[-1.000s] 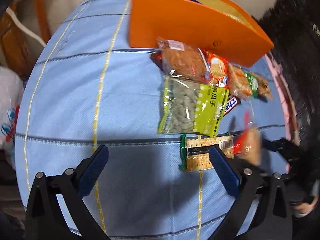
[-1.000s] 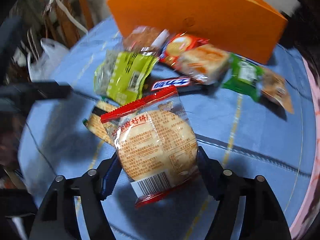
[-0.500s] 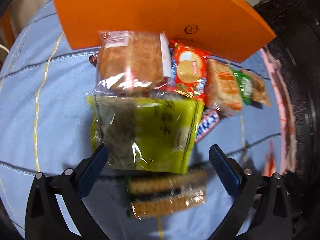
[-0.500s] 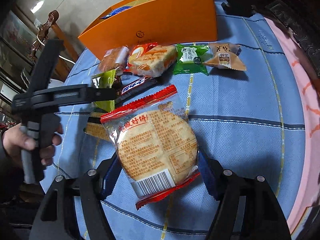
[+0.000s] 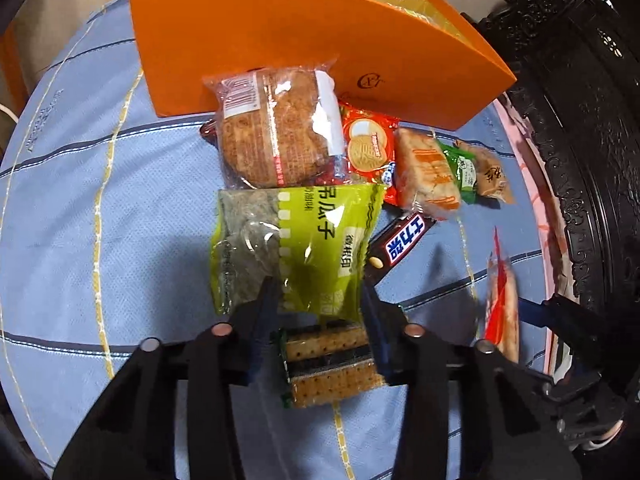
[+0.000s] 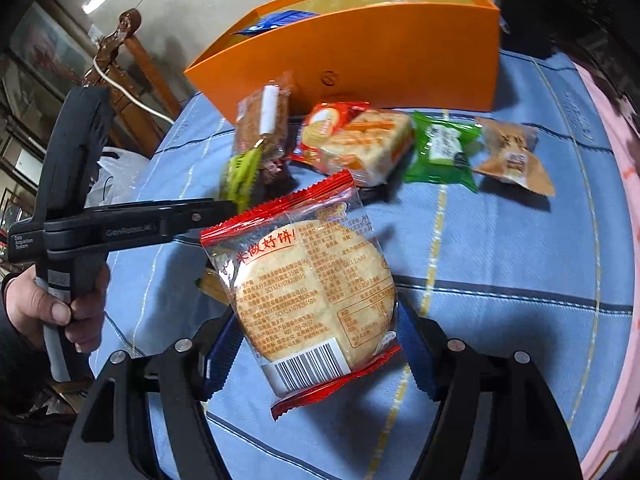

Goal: Organize snacks
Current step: 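Grasp the green seed bag with left tool while right tool holds the red biscuit, then lower the green seed bag and red biscuit into the orange box, open both tools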

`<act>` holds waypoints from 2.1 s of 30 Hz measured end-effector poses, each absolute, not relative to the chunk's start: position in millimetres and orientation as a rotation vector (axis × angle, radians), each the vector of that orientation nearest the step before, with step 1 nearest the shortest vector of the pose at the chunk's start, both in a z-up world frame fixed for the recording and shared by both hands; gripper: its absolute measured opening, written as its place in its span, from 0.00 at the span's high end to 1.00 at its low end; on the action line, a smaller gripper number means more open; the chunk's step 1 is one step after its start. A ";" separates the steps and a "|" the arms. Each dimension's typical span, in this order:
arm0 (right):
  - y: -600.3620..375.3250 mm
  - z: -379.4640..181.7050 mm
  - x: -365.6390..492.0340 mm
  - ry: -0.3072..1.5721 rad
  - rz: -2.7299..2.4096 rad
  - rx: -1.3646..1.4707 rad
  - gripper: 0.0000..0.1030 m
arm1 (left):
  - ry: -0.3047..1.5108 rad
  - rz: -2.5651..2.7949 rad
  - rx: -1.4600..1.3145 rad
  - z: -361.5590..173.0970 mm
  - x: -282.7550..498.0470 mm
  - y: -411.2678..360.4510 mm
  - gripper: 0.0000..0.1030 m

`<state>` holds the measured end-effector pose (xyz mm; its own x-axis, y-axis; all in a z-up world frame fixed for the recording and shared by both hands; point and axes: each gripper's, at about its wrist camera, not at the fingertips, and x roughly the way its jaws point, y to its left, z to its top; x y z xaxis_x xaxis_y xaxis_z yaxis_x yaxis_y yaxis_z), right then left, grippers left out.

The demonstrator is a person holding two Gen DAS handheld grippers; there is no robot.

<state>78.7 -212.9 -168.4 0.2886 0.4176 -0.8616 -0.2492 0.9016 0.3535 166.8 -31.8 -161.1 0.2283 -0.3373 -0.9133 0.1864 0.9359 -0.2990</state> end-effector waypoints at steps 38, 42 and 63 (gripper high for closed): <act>-209.2 -144.0 70.4 1.174 0.462 0.195 0.29 | 1.247 -0.257 -0.126 -119.1 163.4 -0.7 0.81; -206.3 -142.7 69.4 1.176 0.477 0.199 0.29 | 1.234 -0.207 -0.196 -124.7 163.9 24.0 0.82; -219.4 -121.7 82.4 1.100 0.435 0.241 0.29 | 1.244 -0.265 -0.275 -118.2 159.9 30.6 0.78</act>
